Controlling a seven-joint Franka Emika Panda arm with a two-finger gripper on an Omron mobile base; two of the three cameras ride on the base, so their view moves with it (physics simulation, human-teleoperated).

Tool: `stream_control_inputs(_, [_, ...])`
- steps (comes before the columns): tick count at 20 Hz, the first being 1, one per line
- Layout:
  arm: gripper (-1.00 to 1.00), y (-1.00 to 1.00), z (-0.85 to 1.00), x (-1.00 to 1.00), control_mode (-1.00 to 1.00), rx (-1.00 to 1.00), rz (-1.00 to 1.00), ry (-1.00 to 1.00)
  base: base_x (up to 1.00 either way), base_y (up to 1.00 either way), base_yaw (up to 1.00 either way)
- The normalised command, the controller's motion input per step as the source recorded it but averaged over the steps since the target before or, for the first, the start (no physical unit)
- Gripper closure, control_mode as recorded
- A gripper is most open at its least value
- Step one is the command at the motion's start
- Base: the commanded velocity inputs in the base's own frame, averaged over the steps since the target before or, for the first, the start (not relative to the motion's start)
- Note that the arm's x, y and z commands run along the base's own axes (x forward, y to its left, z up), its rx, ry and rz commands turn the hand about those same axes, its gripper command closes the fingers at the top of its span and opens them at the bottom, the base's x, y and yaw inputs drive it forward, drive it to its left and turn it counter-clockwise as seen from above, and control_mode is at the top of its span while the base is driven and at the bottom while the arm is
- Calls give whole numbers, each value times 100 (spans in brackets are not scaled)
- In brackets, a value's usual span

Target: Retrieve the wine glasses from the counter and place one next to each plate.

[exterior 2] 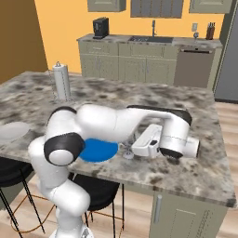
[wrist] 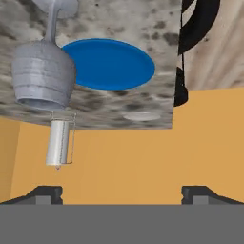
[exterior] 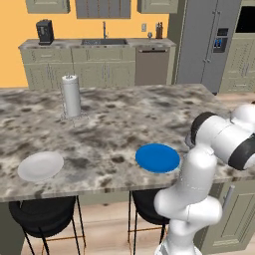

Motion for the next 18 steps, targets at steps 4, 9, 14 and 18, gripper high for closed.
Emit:
stream_control_inputs(4, [-100, 44, 91, -37, -100, -5, 0, -1, 0, 0, 0])
stream_control_inputs(9, [-100, 75, 60, -65, -100, -15, 0, -18, 0, 0, 0])
stream_control_inputs(14, [-100, 58, 60, -79, -100, -14, 0, -28, 0, 0, 0])
stream_control_inputs(18, [-100, 44, 75, -58, -100, -2, -2, -25, 0, 0, 0])
